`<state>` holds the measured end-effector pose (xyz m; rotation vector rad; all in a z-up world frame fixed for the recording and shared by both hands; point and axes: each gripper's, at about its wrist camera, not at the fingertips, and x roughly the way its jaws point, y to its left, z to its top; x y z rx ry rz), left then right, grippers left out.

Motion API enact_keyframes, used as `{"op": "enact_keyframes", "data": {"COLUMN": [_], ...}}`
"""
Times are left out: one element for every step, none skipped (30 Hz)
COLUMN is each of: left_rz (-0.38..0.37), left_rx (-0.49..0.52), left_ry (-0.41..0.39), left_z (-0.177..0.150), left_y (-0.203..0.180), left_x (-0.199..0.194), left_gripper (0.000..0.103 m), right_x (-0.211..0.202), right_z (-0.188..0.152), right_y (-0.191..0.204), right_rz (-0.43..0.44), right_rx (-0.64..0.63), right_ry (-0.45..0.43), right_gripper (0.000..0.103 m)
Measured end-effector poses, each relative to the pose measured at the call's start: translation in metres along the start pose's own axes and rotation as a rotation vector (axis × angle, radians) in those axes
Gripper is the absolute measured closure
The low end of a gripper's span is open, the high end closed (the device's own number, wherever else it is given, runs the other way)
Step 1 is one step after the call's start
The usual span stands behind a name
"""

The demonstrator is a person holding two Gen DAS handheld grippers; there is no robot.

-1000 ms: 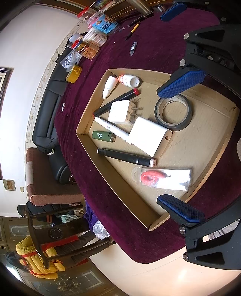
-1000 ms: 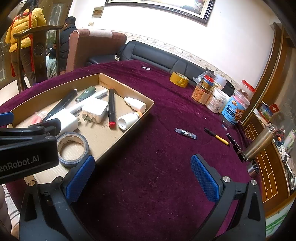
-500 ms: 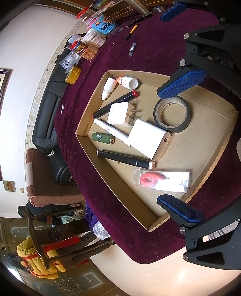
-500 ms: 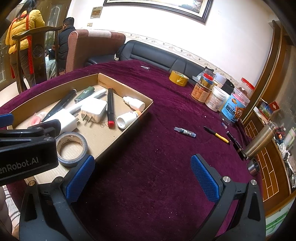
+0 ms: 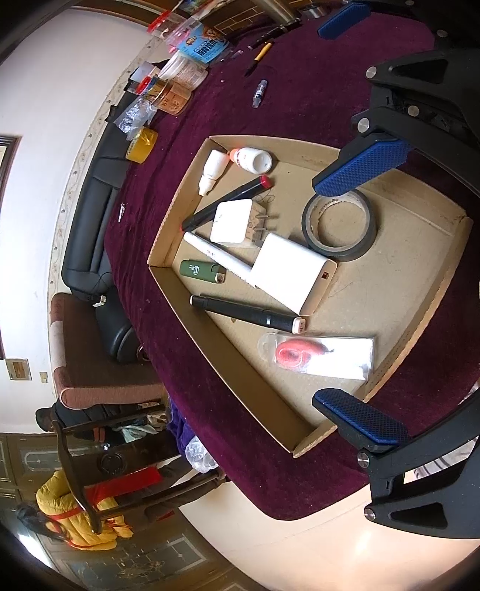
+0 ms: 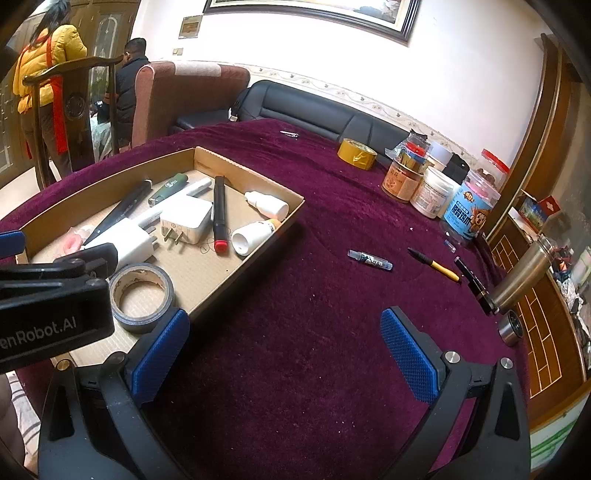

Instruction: Organize rigid objects

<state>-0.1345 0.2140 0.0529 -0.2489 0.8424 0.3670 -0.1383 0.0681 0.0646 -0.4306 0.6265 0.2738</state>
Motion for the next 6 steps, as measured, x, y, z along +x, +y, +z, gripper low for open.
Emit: {"op": "enact_keyframes", "data": {"left_rz": [0.0, -0.001, -0.003, -0.002, 0.004, 0.008], "left_rx": [0.0, -0.001, 0.0, 0.002, 0.003, 0.004], "left_ry": [0.0, 0.002, 0.004, 0.006, 0.007, 0.006], "left_z": [0.0, 0.0, 0.0, 0.0, 0.0, 0.0], "left_y": [-0.001, -0.001, -0.002, -0.003, -0.005, -0.007], "left_x": [0.0, 0.0, -0.001, -0.001, -0.002, -0.003], "left_gripper": [0.001, 0.001, 0.001, 0.001, 0.001, 0.001], "right_x": [0.0, 0.0, 0.0, 0.0, 0.0, 0.0], "right_z": [0.0, -0.001, -0.001, -0.001, -0.002, -0.003], "right_y": [-0.001, -0.003, -0.006, -0.009, -0.012, -0.016], "right_rz": [0.003, 0.006, 0.007, 0.01, 0.012, 0.016], "right_rx": [0.004, 0.01, 0.015, 0.025, 0.034, 0.047], "right_ry": [0.0, -0.001, -0.001, 0.0, 0.001, 0.003], "right_gripper": [0.0, 0.0, 0.0, 0.0, 0.0, 0.0]}}
